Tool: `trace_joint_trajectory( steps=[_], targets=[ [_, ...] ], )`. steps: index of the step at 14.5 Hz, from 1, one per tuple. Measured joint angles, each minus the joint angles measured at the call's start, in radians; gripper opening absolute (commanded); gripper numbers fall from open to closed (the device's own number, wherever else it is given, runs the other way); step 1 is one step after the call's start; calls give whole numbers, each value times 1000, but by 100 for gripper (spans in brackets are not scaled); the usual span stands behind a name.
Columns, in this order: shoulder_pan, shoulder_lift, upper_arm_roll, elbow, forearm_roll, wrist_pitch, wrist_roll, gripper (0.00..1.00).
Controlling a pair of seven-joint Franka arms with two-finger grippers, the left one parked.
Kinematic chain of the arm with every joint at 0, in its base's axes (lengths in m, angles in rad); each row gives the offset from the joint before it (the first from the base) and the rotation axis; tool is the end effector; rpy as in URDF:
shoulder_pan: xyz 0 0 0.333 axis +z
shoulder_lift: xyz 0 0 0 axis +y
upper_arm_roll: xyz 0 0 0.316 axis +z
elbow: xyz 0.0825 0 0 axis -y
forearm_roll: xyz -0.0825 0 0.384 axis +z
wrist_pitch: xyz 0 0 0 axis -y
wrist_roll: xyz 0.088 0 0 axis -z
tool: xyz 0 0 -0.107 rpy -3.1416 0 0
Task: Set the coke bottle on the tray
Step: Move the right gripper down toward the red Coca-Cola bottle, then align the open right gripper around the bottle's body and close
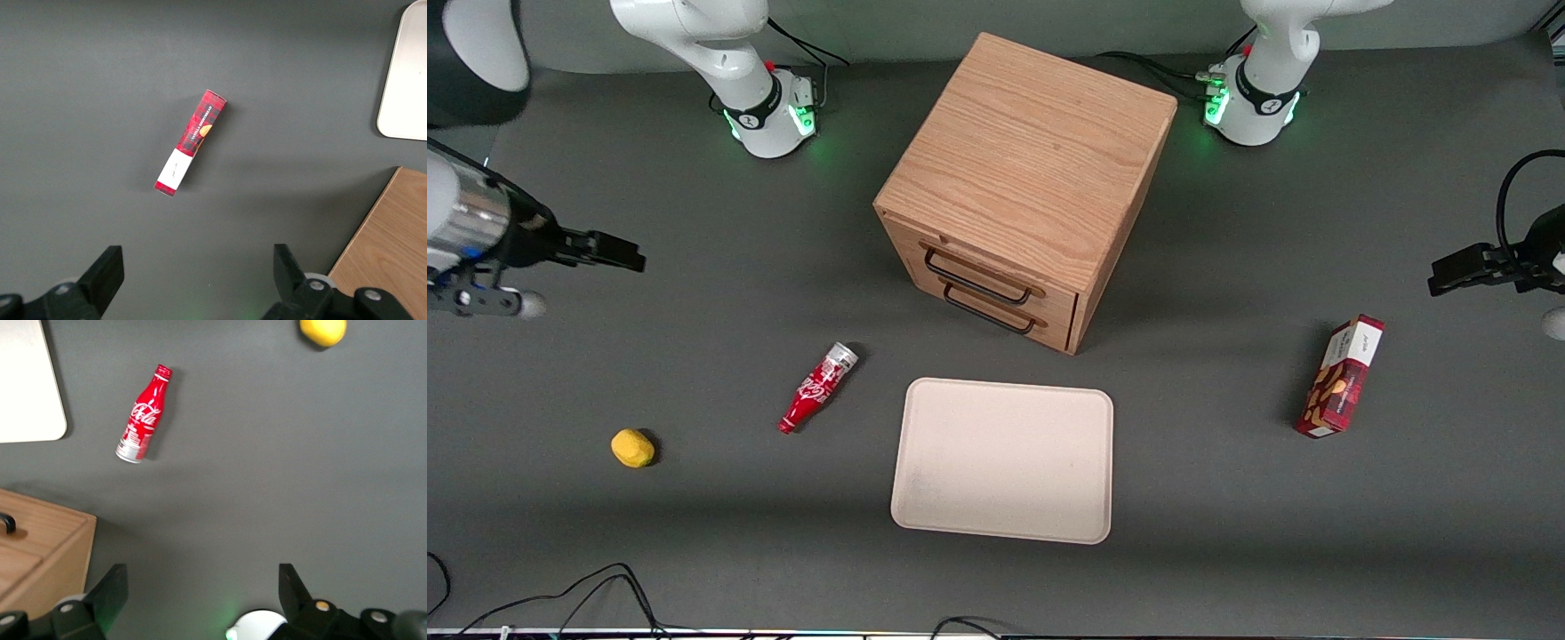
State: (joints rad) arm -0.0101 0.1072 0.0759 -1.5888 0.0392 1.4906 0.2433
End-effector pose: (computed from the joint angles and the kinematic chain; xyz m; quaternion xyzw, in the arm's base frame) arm 0.5700 0.0400 0.5499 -0.9905 0.0884 0.1048 0.0076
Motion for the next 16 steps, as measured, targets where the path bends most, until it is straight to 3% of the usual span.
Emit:
trace_joint_trajectory(
  steps=[10, 16],
  targets=[
    [135, 362, 31, 85, 0, 343, 474, 100],
    [180, 419, 32, -68, -31, 612, 692, 100]
  ],
)
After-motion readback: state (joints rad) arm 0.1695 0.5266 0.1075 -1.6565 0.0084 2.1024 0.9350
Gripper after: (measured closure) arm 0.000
